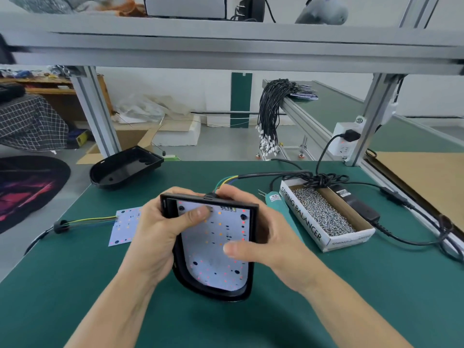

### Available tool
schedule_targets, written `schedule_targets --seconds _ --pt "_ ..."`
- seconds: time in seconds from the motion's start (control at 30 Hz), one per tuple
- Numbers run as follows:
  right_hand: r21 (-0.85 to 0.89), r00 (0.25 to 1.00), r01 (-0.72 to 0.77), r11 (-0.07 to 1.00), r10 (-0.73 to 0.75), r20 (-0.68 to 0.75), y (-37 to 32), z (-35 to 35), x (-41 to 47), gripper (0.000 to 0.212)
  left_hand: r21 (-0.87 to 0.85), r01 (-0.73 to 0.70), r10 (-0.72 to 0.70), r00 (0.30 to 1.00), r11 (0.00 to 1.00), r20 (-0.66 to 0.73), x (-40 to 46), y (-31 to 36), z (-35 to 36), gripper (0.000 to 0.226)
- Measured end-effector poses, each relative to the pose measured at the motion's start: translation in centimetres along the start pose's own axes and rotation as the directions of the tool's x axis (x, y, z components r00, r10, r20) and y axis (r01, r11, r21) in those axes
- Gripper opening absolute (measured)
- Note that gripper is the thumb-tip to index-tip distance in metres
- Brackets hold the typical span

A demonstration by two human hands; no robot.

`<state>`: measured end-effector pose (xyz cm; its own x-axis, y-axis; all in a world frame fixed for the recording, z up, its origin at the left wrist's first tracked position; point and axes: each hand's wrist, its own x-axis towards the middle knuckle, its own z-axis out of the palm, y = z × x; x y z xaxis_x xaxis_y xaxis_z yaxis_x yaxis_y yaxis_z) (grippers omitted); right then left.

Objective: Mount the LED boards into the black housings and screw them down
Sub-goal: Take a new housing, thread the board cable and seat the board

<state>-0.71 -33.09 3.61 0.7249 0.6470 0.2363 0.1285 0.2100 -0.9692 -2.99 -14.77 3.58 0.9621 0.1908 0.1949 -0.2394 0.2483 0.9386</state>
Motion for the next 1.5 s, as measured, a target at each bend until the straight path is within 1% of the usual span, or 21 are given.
schedule_targets --seconds 0.1,0.17,0.23,0.33,0.37,0.4,0.43,0.5,0.57,0.6,0.7,0.77,0.83,0.93,1.03,1.1,1.2,1.27,1.33,1.4,1.5 --pt "-0.126 0.975 -0.027 0.992 -0.002 -0.224 0.2 0.3 0.9 0.049 -0.017 0.061 -0.062 0.996 0.998 -0.07 0.0 -0.5 0.5 0.037" --pt "-0.135 0.953 -0.042 0.99 -0.001 -0.302 0.3 0.1 1.2 0.042 -0.006 0.071 -0.071 0.991 0.997 -0.109 0.2 -0.9 1.0 0.046" --pt "-0.099 0.964 -0.05 0.994 0.022 -0.263 -0.1 -0.4 1.1 0.038 -0.04 0.076 -0.079 0.992 0.996 -0.099 0.3 -1.1 1.3 0.037" --pt "0.079 0.995 -0.078 0.994 0.083 -0.063 -1.2 -1.5 1.0 0.036 -0.103 0.129 -0.139 0.986 0.986 -0.097 0.8 -1.0 0.8 0.02" --pt "0.147 0.992 -0.099 0.984 0.109 -0.06 -1.4 -1.7 1.1 0.036 -0.108 0.152 -0.163 0.982 0.983 -0.099 1.0 -1.0 0.6 0.02" --pt "0.204 0.981 -0.144 0.968 0.166 -0.098 -1.4 -1.8 1.3 0.034 -0.102 0.173 -0.183 0.979 0.98 -0.094 1.2 -1.0 0.4 0.023" --pt "0.22 0.954 -0.215 0.951 0.253 -0.163 -1.3 -1.8 1.8 0.033 -0.087 0.19 -0.197 0.977 0.978 -0.085 1.3 -1.0 0.4 0.028" --pt "0.161 0.877 -0.376 0.912 0.407 -0.256 -0.7 -1.5 2.6 0.031 -0.044 0.206 -0.208 0.976 0.978 -0.056 1.2 -1.0 0.9 0.037" --pt "0.156 0.839 -0.469 0.87 0.493 -0.232 -0.5 -1.1 3.4 0.029 -0.017 0.206 -0.207 0.978 0.978 -0.039 1.1 -1.1 1.2 0.039" --pt "0.184 0.831 -0.482 0.857 0.513 -0.216 -0.6 -1.1 3.7 0.03 -0.012 0.21 -0.21 0.977 0.978 -0.037 1.1 -1.1 1.2 0.04" --pt "0.212 0.841 -0.478 0.853 0.514 -0.172 -1.1 -1.4 4.2 0.039 -0.002 0.196 -0.196 0.98 0.981 -0.026 1.4 -1.2 1.0 0.043" --pt "0.198 0.85 -0.467 0.862 0.499 -0.167 -1.4 -1.6 4.2 0.042 0.018 0.17 -0.17 0.985 0.985 -0.001 1.5 -1.1 1.0 0.036" --pt "0.185 0.86 -0.453 0.872 0.482 -0.167 -1.3 -1.9 4.2 0.037 0.025 0.133 -0.133 0.991 0.991 0.022 1.5 -1.2 1.2 0.031" --pt "0.17 0.872 -0.456 0.874 0.477 -0.113 -1.7 -2.2 4.0 0.016 0.033 0.069 -0.07 0.998 0.997 0.004 1.4 -1.5 1.0 0.028" --pt "0.191 0.874 -0.462 0.866 0.481 -0.067 -1.6 -2.3 3.7 0.015 0.026 0.006 -0.006 1.0 1.0 -0.009 1.2 -1.5 1.0 0.022" --pt "0.198 0.893 -0.428 0.882 0.446 -0.056 -1.4 -2.1 3.6 0.015 0.015 -0.035 0.035 0.999 0.999 -0.01 0.9 -1.3 1.2 0.023" --pt "0.254 0.912 -0.391 0.885 0.41 -0.025 -1.5 -2.2 3.4 0.012 0.062 -0.103 0.098 0.992 0.993 0.077 0.6 -0.6 1.4 0.028" --pt "0.296 0.913 -0.403 0.866 0.403 0.062 -1.7 -2.2 3.3 0.017 0.112 -0.151 0.133 0.98 0.982 0.148 0.5 -0.5 1.2 0.033" --pt "0.276 0.901 -0.433 0.858 0.414 0.127 -1.7 -1.9 3.4 0.022 0.125 -0.169 0.147 0.975 0.978 0.164 0.4 -0.4 0.8 0.024" --pt "0.231 0.888 -0.459 0.858 0.441 0.129 -1.5 -1.3 3.7 0.023 0.1 -0.134 0.119 0.982 0.986 0.148 0.5 -0.4 0.3 0.023" --pt "0.172 0.894 -0.448 0.877 0.434 0.116 -1.7 -0.8 4.1 0.034 0.045 -0.096 0.085 0.976 0.994 0.202 0.5 -0.1 -0.5 0.027"
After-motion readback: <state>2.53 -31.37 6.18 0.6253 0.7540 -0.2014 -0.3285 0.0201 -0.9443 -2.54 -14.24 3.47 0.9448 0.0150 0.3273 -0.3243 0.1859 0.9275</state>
